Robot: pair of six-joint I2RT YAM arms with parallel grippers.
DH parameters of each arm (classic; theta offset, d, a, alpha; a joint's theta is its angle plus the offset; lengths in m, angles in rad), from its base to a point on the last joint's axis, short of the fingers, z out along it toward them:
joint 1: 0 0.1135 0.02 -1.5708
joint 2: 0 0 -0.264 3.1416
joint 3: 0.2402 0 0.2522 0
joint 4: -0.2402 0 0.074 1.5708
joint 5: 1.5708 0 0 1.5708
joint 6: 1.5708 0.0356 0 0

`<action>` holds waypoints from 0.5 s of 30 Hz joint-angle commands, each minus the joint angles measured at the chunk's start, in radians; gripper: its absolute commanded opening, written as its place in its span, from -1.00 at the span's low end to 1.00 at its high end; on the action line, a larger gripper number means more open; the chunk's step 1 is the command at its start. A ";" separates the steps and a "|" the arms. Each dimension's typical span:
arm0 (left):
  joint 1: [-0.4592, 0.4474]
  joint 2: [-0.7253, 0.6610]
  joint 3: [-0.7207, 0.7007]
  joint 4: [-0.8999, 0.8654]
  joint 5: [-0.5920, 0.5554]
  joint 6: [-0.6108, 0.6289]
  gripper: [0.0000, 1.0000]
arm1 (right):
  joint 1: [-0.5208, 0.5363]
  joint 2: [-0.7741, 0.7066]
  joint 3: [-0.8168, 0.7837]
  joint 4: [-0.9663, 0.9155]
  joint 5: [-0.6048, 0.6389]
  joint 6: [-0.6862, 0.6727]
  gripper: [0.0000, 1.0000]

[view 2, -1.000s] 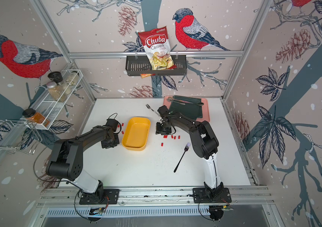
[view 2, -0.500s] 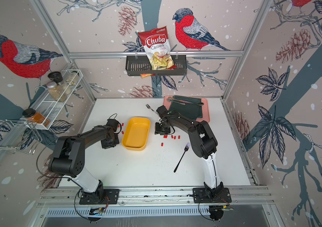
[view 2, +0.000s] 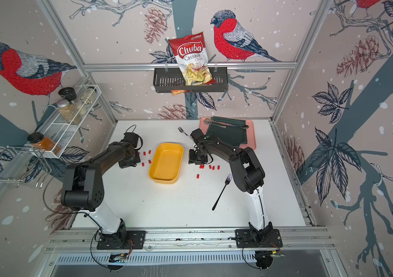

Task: Take the screw protection sleeves out of the storage box
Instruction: Pick up the screw protection sleeve from the center of the board, then place the screw protection sleeve at the center of the board.

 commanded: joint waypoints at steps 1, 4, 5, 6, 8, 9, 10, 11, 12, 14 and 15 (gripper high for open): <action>0.012 0.080 0.112 -0.026 -0.056 0.076 -0.89 | -0.001 0.007 0.006 -0.029 0.013 0.007 -0.11; 0.033 0.157 0.209 -0.019 -0.044 0.096 -0.88 | 0.000 0.004 -0.002 -0.032 0.016 0.005 -0.11; 0.041 0.187 0.244 -0.028 -0.055 0.097 -0.88 | -0.001 0.002 -0.005 -0.034 0.018 0.003 -0.11; 0.047 0.220 0.281 -0.049 -0.061 0.097 -0.89 | -0.001 0.000 -0.008 -0.038 0.021 0.002 -0.11; 0.054 0.262 0.326 -0.063 -0.058 0.108 -0.89 | -0.001 -0.005 -0.016 -0.042 0.026 0.000 -0.11; 0.054 0.275 0.336 -0.060 -0.057 0.116 -0.89 | -0.002 -0.011 -0.023 -0.040 0.028 0.000 -0.11; 0.054 0.282 0.338 -0.051 -0.051 0.124 -0.89 | -0.001 -0.014 -0.029 -0.036 0.029 0.001 -0.11; 0.053 0.289 0.338 -0.045 -0.040 0.126 -0.89 | -0.002 -0.016 -0.034 -0.034 0.029 0.004 -0.11; 0.053 0.297 0.338 -0.041 -0.028 0.131 -0.89 | -0.002 -0.016 -0.036 -0.034 0.027 0.006 -0.11; 0.053 0.311 0.336 -0.048 -0.028 0.128 -0.89 | -0.002 -0.014 -0.036 -0.032 0.027 0.010 -0.11; 0.054 0.312 0.326 -0.044 -0.026 0.128 -0.89 | -0.003 -0.013 -0.038 -0.029 0.027 0.011 -0.11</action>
